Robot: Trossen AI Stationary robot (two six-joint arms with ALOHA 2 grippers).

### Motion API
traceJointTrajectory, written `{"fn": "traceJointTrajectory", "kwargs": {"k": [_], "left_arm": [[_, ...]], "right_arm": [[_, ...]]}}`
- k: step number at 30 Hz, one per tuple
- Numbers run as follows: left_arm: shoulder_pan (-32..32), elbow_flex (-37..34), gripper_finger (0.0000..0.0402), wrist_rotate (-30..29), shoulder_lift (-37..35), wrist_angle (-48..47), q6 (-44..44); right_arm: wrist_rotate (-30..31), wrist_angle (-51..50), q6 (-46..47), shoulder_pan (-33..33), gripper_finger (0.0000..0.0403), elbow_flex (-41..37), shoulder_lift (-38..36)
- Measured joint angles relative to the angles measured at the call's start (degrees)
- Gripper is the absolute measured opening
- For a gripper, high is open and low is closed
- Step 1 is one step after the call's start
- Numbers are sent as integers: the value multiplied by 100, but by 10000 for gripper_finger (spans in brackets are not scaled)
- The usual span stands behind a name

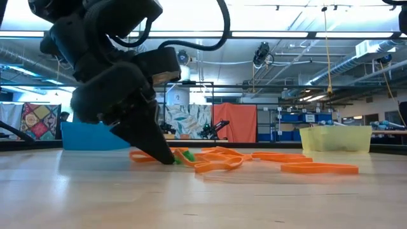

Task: Sort rubber bands into baskets
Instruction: Put the green rubber band into the red bin

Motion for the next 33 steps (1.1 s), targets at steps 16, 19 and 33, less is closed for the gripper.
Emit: {"fn": "traceJointTrajectory", "kwargs": {"k": [16, 19, 33], "left_arm": [[27, -59, 15, 15, -857, -484, -437], [24, -59, 17, -6, -856, -459, -93], [125, -45, 143, -619, -756, -193, 1290]], "right_arm": [[194, 219, -64, 0, 181, 0, -2], [196, 228, -48, 0, 181, 1, -1], [38, 403, 136, 0, 181, 2, -2]]}}
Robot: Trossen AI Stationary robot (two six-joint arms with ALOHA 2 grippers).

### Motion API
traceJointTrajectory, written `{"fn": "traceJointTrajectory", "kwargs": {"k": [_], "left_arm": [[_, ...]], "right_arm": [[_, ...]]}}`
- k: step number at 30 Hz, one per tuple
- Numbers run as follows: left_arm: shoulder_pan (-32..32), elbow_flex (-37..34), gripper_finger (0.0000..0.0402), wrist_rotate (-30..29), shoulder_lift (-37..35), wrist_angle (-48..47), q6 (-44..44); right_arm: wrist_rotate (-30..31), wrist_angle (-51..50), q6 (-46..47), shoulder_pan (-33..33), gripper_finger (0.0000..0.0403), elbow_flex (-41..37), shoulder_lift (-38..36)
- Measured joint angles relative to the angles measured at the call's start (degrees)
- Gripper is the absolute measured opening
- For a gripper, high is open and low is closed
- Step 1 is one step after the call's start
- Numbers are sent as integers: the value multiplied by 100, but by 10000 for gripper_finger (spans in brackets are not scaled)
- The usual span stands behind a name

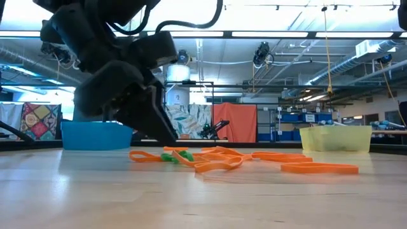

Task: Sort rubber bands into baskets
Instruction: Put the green rubber band into the red bin

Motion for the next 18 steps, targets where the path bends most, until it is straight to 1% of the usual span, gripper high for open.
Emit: {"fn": "traceJointTrajectory", "kwargs": {"k": [4, 7, 10, 14, 18], "left_arm": [[21, 0, 148, 11, 96, 110, 466], [64, 5, 135, 48, 272, 241, 659], [101, 8, 116, 288, 455, 349, 807], [98, 28, 84, 315, 545, 312, 469], [96, 30, 45, 383, 544, 211, 167]], "right_arm": [[-49, 165, 0, 0, 181, 0, -1], [-51, 180, 0, 0, 181, 0, 4], [-49, 177, 0, 0, 181, 3, 22], [-43, 181, 0, 0, 181, 2, 81], [-43, 183, -6, 0, 181, 2, 127]]}}
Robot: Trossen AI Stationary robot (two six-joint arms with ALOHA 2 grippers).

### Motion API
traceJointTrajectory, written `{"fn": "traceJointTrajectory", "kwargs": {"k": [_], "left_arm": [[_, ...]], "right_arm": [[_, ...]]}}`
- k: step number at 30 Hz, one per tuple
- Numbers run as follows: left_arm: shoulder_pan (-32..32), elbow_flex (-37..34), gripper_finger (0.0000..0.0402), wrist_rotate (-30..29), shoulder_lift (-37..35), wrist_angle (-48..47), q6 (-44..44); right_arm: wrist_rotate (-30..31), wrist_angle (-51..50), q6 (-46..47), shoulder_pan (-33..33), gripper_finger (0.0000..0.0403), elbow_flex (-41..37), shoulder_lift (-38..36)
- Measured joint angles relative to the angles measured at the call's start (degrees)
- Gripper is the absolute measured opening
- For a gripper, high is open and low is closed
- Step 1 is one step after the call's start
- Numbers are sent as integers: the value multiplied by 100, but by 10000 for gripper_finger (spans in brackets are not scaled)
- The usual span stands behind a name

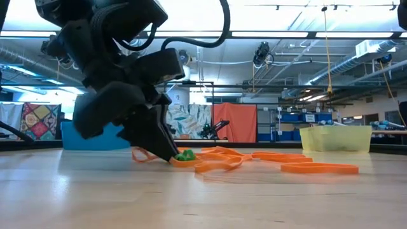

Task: Sort rubber bands into baskets
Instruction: Put the green rubber band into the red bin

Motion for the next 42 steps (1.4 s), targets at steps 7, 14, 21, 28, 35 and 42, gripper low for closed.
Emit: {"fn": "traceJointTrajectory", "kwargs": {"k": [7, 14, 21, 28, 35, 42], "left_arm": [[113, 488, 8, 584, 9, -997, -1796], [287, 1206, 3, 1233, -218, -2296, -2228], [304, 1877, 1, 1189, -962, -2995, -2407], [323, 2139, 1, 560, -1512, -2433, -2518], [391, 2157, 1, 331, -1634, -1797, -2526], [388, 2159, 1, 169, -1637, -648, -2287]], "right_arm": [[78, 2, -2, 0, 181, 0, 16], [880, 28, -14, -76, 181, 0, 50], [2066, 696, -40, -239, 181, -4, 383], [2725, 2432, -1207, -496, 181, -4, 1110], [3368, 4336, -2041, -778, 175, -7, 1509], [3319, 5102, -3440, -1402, 161, -2, 1364]]}}
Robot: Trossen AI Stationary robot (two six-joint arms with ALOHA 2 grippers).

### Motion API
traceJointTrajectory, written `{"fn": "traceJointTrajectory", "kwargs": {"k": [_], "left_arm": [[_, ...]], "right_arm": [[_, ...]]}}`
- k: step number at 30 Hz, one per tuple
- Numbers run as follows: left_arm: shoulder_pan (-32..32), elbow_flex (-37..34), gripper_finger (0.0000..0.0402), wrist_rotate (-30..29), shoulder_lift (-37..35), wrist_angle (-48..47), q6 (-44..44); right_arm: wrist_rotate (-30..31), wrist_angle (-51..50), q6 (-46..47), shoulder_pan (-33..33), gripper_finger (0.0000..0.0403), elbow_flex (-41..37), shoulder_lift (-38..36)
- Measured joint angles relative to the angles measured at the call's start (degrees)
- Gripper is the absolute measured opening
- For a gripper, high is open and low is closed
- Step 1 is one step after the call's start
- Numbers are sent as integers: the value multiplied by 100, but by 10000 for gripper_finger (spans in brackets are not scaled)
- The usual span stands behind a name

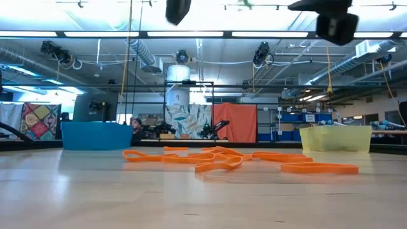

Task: Sort rubber bands into baskets
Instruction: Put the green rubber band into the red bin

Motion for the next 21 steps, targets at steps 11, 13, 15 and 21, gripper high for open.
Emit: {"fn": "traceJointTrajectory", "kwargs": {"k": [11, 13, 15, 21], "left_arm": [[25, 0, 1, -25, 0, 644, 692], [25, 0, 2, -23, 0, 643, 692], [32, 0, 2, -23, 0, 665, 692], [37, 0, 2, 15, 0, 676, 850]], "right_arm": [[-620, 922, -815, -655, 160, -2, 11], [-607, 961, -949, -774, 160, -4, 11], [-658, 1199, -1228, -906, 160, -2, 11], [-1065, 1325, -2459, -1223, 160, -2, 11]]}}
